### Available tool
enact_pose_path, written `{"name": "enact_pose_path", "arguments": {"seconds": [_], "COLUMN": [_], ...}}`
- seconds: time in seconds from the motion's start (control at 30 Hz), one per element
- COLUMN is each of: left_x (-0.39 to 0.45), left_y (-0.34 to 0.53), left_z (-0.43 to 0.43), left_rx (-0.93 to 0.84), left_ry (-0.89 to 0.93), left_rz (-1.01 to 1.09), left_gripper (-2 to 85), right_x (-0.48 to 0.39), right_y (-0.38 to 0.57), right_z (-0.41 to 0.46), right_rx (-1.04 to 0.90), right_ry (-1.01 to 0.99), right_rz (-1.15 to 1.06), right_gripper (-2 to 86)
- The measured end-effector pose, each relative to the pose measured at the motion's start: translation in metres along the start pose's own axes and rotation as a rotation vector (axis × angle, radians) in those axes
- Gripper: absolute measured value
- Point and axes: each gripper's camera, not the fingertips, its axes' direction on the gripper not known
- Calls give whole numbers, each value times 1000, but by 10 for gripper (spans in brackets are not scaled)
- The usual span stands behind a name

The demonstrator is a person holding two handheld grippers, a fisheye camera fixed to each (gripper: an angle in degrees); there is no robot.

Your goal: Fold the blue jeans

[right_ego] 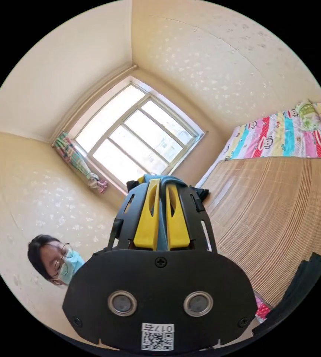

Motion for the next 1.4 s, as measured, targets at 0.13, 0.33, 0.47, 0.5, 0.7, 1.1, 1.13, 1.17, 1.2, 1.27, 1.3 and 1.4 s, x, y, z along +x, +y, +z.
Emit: {"name": "enact_pose_path", "arguments": {"seconds": [0.13,0.33,0.47,0.5,0.7,1.1,1.13,1.17,1.2,1.27,1.3,1.4], "left_x": [-89,-182,-215,-218,-234,-294,-298,-300,-306,-314,-319,-330], "left_y": [-19,37,85,101,216,298,296,294,290,278,268,246], "left_z": [68,129,140,137,101,55,55,57,63,74,81,81], "left_rx": [-106,-256,-275,-269,-337,-204,-205,-216,-234,-242,-262,-308], "left_ry": [-84,-134,-44,-20,14,-5,-30,-46,-55,-8,13,-66], "left_rz": [-97,-196,-248,-234,-258,-696,-716,-727,-751,-764,-774,-841], "left_gripper": [-3,-3,-3,-2,4,162,168,171,179,183,181,146], "right_x": [93,203,237,239,226,261,261,261,263,263,262,256], "right_y": [-45,-46,-17,-1,162,392,397,404,406,405,402,392], "right_z": [38,87,94,91,76,-3,-10,-20,-25,-27,-27,-30], "right_rx": [21,-54,-147,-164,-258,134,163,193,183,135,101,63], "right_ry": [152,297,365,335,321,235,202,146,104,80,85,71], "right_rz": [109,224,193,162,8,434,446,474,505,529,537,545], "right_gripper": [15,15,15,16,19,38,44,62,77,92,102,118]}}
